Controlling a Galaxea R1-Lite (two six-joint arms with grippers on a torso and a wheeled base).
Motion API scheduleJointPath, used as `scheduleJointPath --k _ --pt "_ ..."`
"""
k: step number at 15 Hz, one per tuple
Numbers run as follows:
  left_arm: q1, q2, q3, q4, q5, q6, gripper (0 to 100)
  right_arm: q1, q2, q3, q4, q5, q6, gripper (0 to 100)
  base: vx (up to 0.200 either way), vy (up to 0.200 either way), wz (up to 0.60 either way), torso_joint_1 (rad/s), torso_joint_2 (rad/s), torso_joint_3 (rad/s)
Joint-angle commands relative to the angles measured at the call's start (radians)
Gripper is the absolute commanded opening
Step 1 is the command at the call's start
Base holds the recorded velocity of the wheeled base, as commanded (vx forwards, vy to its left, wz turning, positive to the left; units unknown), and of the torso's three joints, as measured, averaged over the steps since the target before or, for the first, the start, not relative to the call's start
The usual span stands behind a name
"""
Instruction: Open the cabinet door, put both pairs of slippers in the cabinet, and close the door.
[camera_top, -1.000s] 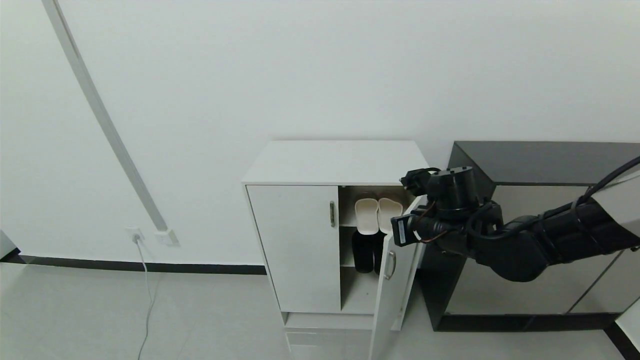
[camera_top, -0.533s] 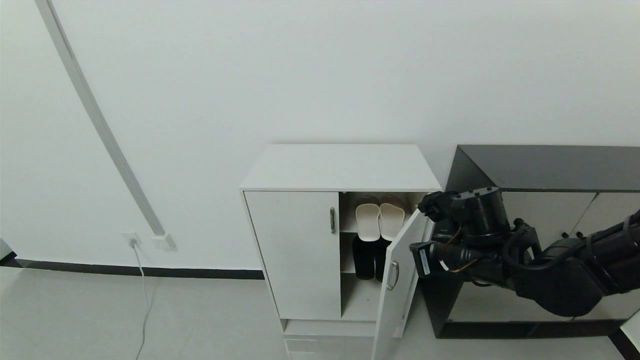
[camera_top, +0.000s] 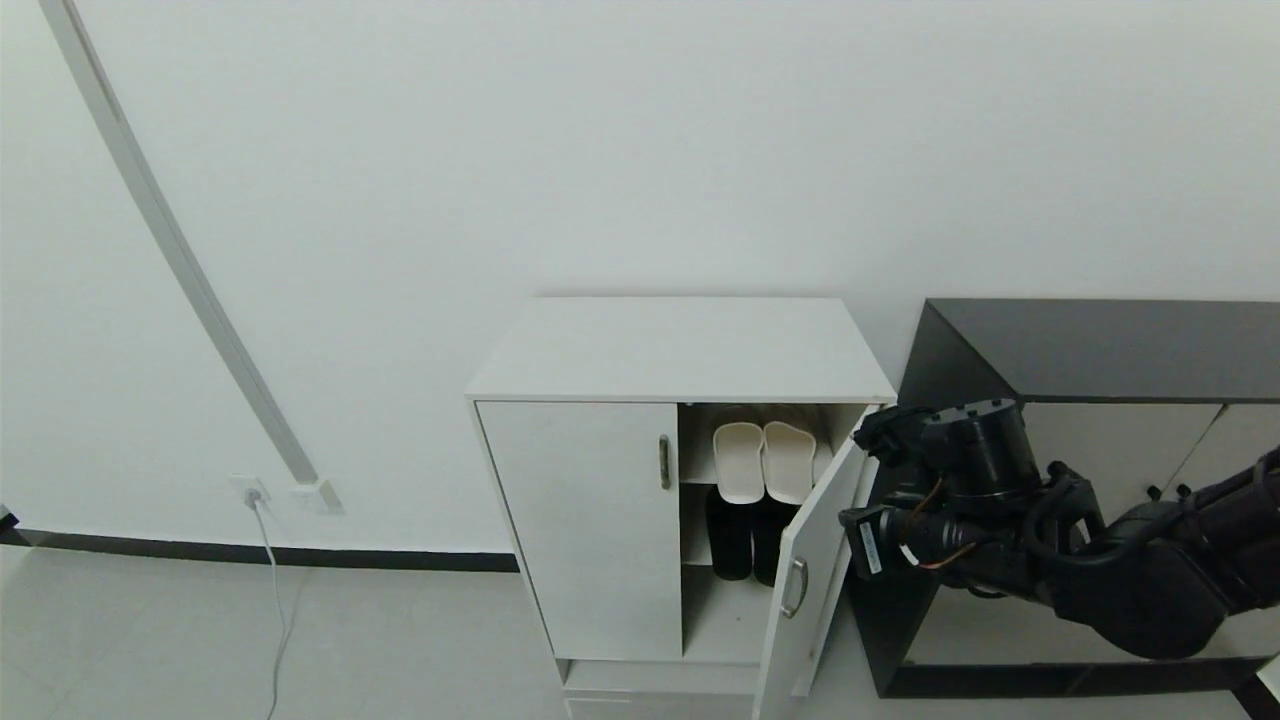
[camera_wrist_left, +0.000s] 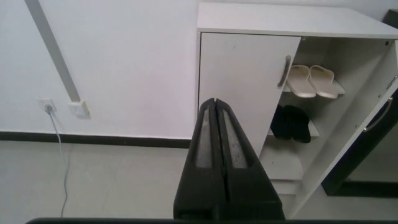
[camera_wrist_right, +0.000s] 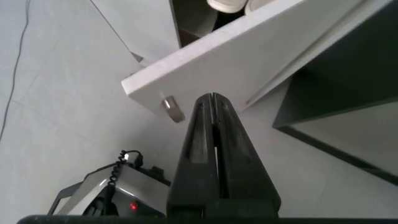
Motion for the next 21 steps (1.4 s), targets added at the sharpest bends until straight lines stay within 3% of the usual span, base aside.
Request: scheduleJointPath --k 1,7,11,14,21 --pt "-0.001 0.001 0.000 0.000 0.001 -0.001 0 0.000 0.063 -0.016 -0.021 0.000 0.000 0 0.000 0.000 0.00 0.000 0.00 0.000" --pt "-0.001 0.000 0.000 0.000 0.001 -0.001 0 -0.001 0.152 -0.085 -0.033 0.001 0.011 0 0.000 0.000 0.00 0.000 0.00 0.000" --pt "0.001 0.001 0.000 0.000 0.001 -0.001 0 0.002 0.217 -0.094 -0.143 0.000 0.017 0 0.000 0.000 0.00 0.000 0.00 0.000" --pt "0.001 0.001 0.000 0.000 0.001 -0.001 0 0.002 0.295 -0.149 -0.226 -0.002 0.017 0 0.000 0.000 0.00 0.000 0.00 0.000" --pt "-0.001 0.001 0.000 0.000 0.001 -0.001 0 0.002 0.431 -0.298 -0.275 -0.002 0.017 0 0.000 0.000 0.00 0.000 0.00 0.000"
